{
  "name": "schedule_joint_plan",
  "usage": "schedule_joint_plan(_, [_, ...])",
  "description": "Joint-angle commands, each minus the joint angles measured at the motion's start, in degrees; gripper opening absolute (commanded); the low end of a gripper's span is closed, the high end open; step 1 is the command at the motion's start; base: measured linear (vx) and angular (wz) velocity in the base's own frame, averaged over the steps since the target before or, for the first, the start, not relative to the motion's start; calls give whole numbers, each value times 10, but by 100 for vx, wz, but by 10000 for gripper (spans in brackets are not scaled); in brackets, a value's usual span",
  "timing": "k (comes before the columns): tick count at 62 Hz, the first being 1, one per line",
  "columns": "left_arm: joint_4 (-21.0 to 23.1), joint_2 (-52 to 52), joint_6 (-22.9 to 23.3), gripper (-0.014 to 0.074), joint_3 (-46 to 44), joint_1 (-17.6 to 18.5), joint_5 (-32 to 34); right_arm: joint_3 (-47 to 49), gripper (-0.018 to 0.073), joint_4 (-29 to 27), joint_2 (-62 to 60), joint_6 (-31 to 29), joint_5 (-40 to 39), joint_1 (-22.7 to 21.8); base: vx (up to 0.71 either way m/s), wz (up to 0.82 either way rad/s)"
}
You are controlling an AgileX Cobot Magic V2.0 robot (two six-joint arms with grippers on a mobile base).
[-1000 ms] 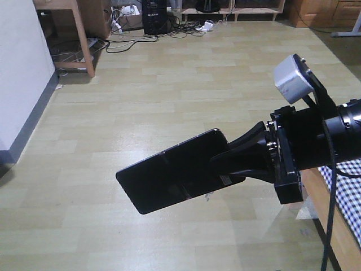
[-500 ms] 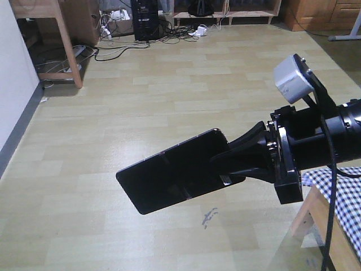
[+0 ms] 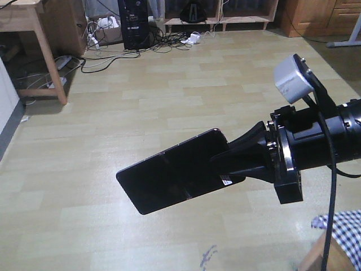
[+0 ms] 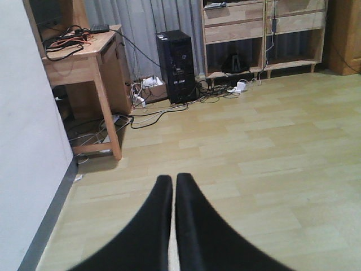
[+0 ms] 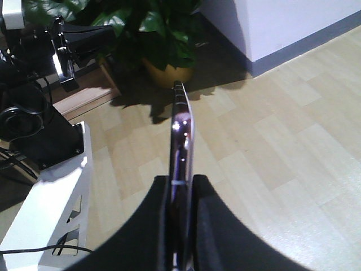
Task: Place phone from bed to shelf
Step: 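Hold the phone in the right gripper while the base turns from the bed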
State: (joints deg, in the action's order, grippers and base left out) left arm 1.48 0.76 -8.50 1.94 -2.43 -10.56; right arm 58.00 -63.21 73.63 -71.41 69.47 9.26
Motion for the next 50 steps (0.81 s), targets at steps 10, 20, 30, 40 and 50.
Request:
schedule_joint_plan(10, [5,8,3,1,-12,2,41,14,-2,-49,-16,-4,43,-2,44,-6])
schedule_joint_plan(20, [5,8,3,1,-12,2,41,14,-2,-49,-16,-4,43,-2,44,-10])
schedule_joint_plan(30, [5,8,3,1,-12,2,41,14,-2,-49,-16,-4,43,-2,44,-15])
schedule_joint_plan(40, [5,8,3,1,-12,2,41,14,-2,-49,-16,-4,43,-2,44,-22])
schedule_joint_plan(50, [5,8,3,1,-12,2,41,14,-2,-49,-16,-4,43,-2,44,-29])
